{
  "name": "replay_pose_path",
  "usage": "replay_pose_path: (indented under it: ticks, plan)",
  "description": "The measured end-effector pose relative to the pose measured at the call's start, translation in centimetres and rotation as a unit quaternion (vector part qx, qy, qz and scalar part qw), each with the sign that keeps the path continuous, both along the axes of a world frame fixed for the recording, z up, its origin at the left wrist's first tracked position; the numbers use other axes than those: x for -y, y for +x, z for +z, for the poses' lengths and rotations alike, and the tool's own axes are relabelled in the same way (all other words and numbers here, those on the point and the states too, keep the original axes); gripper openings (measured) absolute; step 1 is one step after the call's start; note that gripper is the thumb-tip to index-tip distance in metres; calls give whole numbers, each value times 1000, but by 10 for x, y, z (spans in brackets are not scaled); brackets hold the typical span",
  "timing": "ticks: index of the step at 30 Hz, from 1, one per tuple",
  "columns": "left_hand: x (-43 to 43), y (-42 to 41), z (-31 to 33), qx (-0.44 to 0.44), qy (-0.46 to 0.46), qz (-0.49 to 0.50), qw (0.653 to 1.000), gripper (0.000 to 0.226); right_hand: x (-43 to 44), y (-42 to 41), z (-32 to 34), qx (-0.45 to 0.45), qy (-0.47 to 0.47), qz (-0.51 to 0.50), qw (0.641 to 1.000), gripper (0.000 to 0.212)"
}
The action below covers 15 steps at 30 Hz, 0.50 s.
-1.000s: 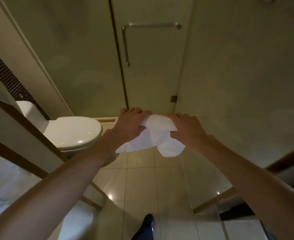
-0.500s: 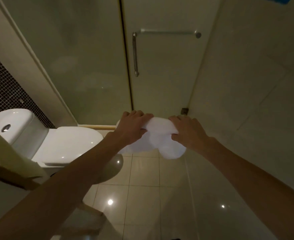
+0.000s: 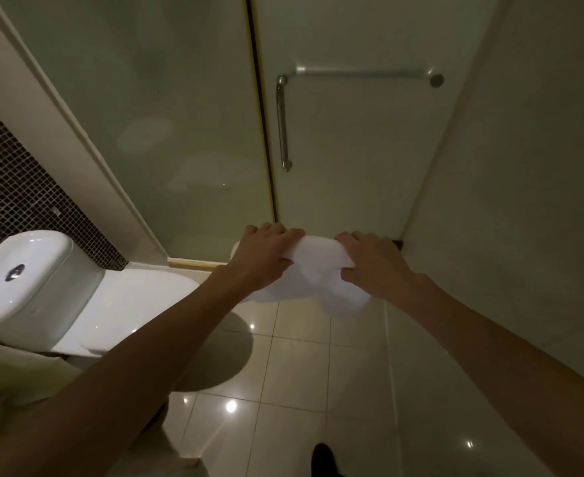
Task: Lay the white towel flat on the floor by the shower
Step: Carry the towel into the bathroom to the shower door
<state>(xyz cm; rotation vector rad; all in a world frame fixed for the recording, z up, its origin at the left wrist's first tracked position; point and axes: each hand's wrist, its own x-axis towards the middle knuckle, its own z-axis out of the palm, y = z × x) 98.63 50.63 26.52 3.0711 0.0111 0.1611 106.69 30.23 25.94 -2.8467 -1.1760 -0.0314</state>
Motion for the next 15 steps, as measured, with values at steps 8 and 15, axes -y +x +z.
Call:
replay_pose_path:
  ticks: [8,15]
  plan:
    - [-36,53,-9,-11,-10,41,999,55,-44,68,-8,-29,-2,28,999,52]
    - [-78,98,-23,-30,-18,53,998,55,-88,117,-20,-45,-9,47,998,52]
